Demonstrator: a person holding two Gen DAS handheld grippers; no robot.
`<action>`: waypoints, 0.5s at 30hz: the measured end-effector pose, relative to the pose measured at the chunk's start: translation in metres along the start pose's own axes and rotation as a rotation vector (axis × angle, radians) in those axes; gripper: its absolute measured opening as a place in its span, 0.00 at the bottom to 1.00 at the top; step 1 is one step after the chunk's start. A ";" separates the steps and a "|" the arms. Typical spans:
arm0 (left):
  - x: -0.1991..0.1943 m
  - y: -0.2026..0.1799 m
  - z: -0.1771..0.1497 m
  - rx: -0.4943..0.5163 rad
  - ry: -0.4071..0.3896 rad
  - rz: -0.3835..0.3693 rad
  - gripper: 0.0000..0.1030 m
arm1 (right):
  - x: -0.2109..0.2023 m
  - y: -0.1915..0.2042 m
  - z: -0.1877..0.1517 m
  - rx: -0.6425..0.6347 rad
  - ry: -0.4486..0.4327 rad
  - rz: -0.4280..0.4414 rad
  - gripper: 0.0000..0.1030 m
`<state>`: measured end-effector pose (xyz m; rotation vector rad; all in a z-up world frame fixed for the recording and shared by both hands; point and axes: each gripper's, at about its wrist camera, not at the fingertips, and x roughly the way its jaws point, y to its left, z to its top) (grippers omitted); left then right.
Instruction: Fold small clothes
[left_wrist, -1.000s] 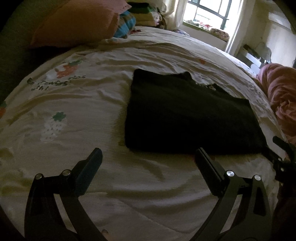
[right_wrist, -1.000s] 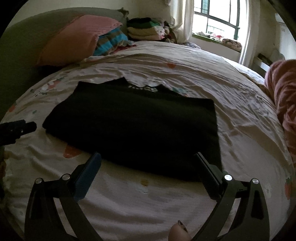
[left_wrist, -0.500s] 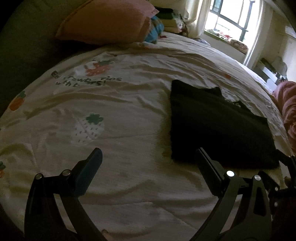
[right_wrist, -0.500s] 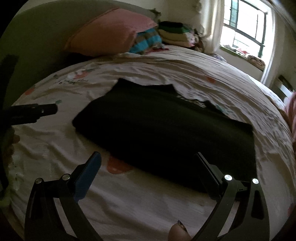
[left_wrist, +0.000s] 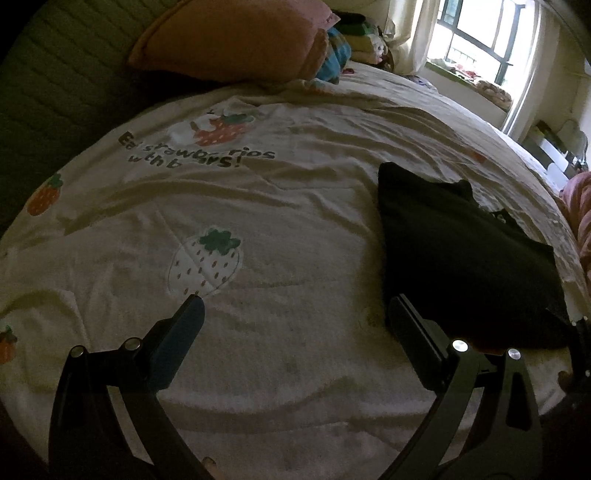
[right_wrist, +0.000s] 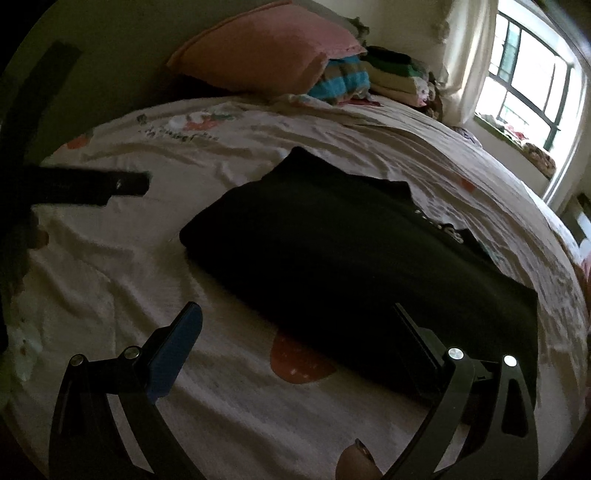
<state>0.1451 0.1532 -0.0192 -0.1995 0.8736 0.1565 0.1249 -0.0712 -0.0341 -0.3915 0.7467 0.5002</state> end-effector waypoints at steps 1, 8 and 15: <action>0.001 -0.001 0.002 0.008 0.000 0.004 0.91 | 0.003 0.004 0.000 -0.014 0.001 0.001 0.96; 0.008 -0.004 0.017 0.036 0.006 0.021 0.91 | 0.023 0.024 0.002 -0.101 0.017 -0.029 0.96; 0.023 -0.005 0.031 0.021 0.033 0.004 0.91 | 0.046 0.038 0.006 -0.181 0.037 -0.088 0.96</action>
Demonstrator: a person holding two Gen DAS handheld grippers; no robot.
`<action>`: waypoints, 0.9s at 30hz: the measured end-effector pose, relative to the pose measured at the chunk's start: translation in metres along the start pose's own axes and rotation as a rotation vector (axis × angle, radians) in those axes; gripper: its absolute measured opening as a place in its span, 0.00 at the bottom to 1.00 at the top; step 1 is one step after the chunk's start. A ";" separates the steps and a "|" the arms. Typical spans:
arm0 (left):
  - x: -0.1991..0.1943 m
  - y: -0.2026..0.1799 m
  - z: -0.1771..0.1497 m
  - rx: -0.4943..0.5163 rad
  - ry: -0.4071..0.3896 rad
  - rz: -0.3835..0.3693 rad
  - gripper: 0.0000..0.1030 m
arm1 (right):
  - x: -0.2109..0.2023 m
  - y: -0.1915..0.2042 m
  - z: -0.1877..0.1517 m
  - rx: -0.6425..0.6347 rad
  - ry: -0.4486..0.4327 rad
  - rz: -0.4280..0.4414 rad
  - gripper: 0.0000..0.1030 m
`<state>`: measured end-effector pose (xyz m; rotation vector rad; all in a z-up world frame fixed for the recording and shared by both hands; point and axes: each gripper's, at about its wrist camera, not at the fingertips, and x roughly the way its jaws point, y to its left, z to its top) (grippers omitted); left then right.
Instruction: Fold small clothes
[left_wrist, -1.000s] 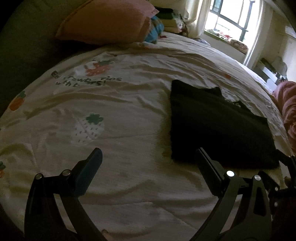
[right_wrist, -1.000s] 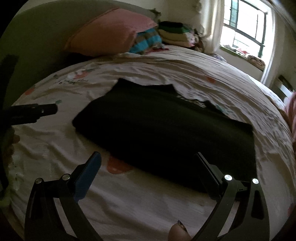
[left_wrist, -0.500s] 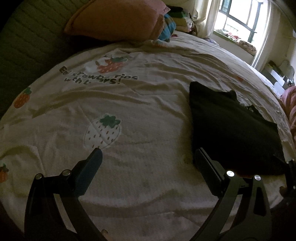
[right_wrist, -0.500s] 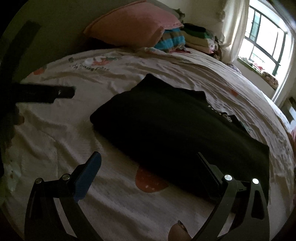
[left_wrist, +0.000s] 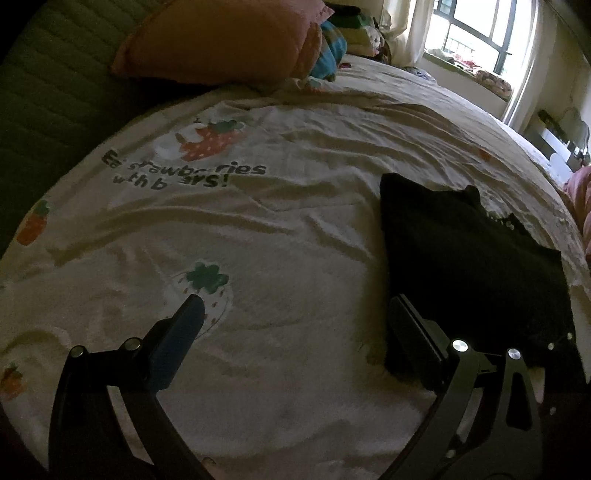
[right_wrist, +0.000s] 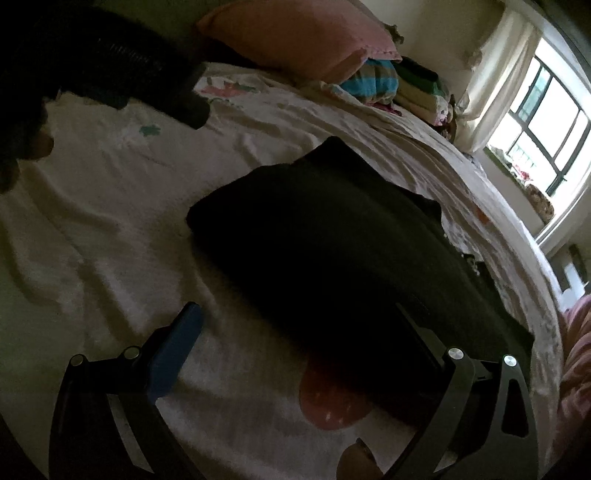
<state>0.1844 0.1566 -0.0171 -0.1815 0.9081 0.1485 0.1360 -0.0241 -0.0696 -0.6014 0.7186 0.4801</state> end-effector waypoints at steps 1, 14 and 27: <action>0.003 -0.001 0.002 -0.001 0.005 -0.002 0.91 | 0.003 0.000 0.001 -0.008 0.001 -0.009 0.96; 0.048 -0.025 0.029 0.000 0.075 -0.042 0.91 | 0.039 -0.005 0.021 -0.026 -0.011 -0.082 0.96; 0.091 -0.054 0.057 -0.038 0.164 -0.158 0.91 | 0.005 -0.037 0.020 0.063 -0.221 -0.064 0.09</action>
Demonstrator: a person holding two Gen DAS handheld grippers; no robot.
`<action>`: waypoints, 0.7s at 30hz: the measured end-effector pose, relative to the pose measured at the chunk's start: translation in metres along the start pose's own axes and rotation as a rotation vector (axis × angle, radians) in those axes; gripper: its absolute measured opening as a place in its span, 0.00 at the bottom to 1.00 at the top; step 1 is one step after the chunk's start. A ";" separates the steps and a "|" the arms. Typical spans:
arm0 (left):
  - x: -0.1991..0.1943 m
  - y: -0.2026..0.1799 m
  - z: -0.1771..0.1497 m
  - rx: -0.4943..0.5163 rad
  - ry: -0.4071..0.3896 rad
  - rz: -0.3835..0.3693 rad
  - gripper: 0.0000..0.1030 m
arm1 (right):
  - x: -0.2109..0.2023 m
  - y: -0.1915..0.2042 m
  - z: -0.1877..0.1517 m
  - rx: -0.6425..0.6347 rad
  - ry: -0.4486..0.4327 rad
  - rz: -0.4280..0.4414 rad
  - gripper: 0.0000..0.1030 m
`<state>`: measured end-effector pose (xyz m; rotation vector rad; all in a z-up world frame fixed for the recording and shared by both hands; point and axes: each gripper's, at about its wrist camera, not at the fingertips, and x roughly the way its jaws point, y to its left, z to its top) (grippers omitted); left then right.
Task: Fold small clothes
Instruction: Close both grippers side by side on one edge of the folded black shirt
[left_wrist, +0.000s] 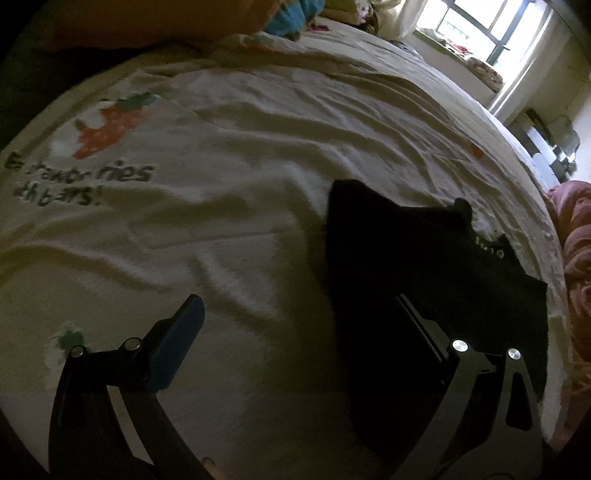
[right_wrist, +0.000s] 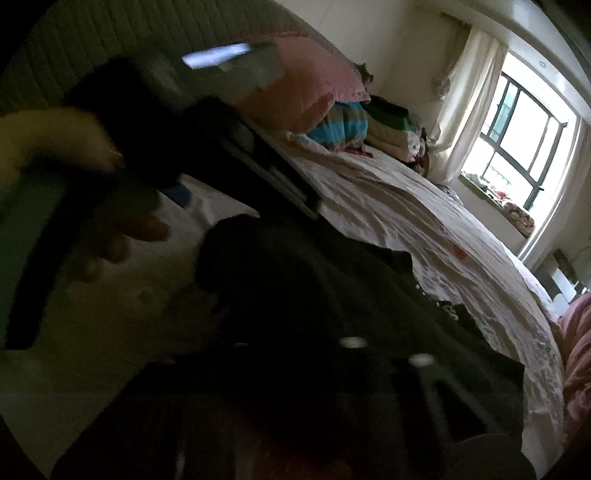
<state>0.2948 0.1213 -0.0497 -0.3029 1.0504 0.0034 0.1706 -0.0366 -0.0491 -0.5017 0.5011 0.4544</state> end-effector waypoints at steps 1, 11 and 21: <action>0.004 -0.002 0.002 -0.005 0.011 -0.010 0.91 | -0.002 -0.001 0.000 0.001 -0.006 0.000 0.08; 0.018 -0.029 0.004 -0.031 0.077 -0.159 0.61 | -0.030 -0.023 -0.010 0.127 -0.052 0.037 0.06; -0.029 -0.085 0.000 0.083 -0.031 -0.166 0.13 | -0.063 -0.037 -0.019 0.195 -0.097 -0.001 0.06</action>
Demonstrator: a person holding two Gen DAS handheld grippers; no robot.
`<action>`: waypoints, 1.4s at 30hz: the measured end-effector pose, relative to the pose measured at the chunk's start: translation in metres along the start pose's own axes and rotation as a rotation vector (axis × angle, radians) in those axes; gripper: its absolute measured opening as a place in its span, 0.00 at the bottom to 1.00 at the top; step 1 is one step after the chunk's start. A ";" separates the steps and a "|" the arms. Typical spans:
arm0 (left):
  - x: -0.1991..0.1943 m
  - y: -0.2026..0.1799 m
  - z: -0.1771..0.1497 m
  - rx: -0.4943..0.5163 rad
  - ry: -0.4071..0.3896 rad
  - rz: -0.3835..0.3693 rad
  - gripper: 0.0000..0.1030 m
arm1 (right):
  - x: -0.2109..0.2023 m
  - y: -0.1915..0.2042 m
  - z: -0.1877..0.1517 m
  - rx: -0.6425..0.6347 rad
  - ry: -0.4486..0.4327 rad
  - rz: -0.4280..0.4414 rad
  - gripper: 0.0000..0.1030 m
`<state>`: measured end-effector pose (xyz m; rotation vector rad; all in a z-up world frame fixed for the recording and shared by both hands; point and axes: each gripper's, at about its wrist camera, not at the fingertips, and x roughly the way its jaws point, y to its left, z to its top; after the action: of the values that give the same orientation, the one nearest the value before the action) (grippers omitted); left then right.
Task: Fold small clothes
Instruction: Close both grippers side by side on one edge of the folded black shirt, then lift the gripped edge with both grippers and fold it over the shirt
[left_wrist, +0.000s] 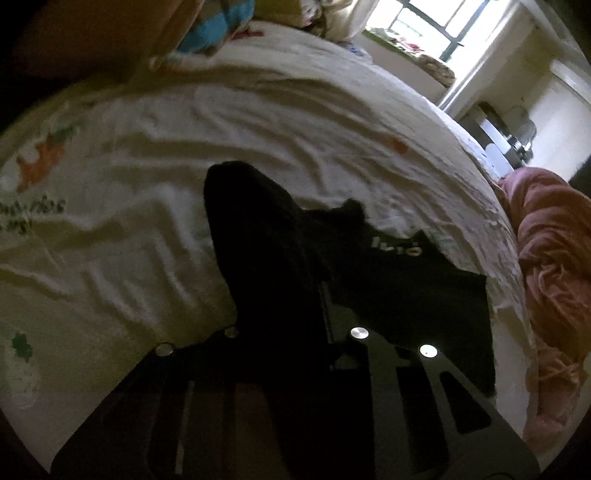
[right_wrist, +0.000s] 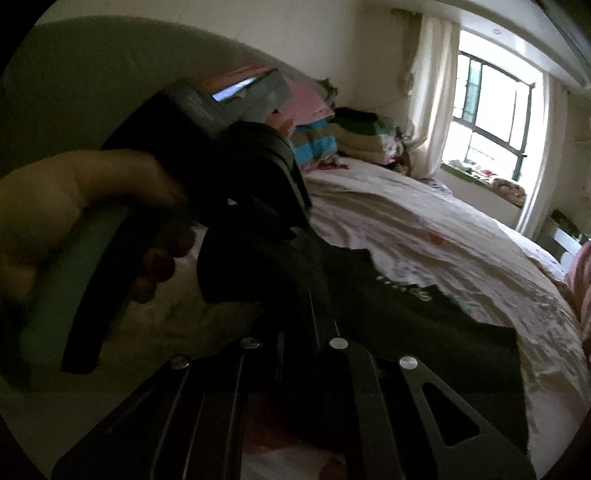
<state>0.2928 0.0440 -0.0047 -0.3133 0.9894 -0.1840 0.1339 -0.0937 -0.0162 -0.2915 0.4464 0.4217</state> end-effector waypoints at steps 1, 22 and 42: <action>-0.003 -0.005 0.000 0.007 -0.006 0.001 0.12 | -0.005 -0.005 0.000 0.015 -0.005 -0.002 0.06; -0.043 -0.119 -0.007 0.189 -0.053 0.001 0.12 | -0.069 -0.089 -0.015 0.246 -0.055 -0.055 0.06; -0.026 -0.179 -0.019 0.266 -0.017 0.012 0.12 | -0.080 -0.132 -0.044 0.360 -0.025 -0.082 0.06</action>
<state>0.2602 -0.1197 0.0673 -0.0663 0.9369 -0.2985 0.1127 -0.2515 0.0071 0.0443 0.4749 0.2576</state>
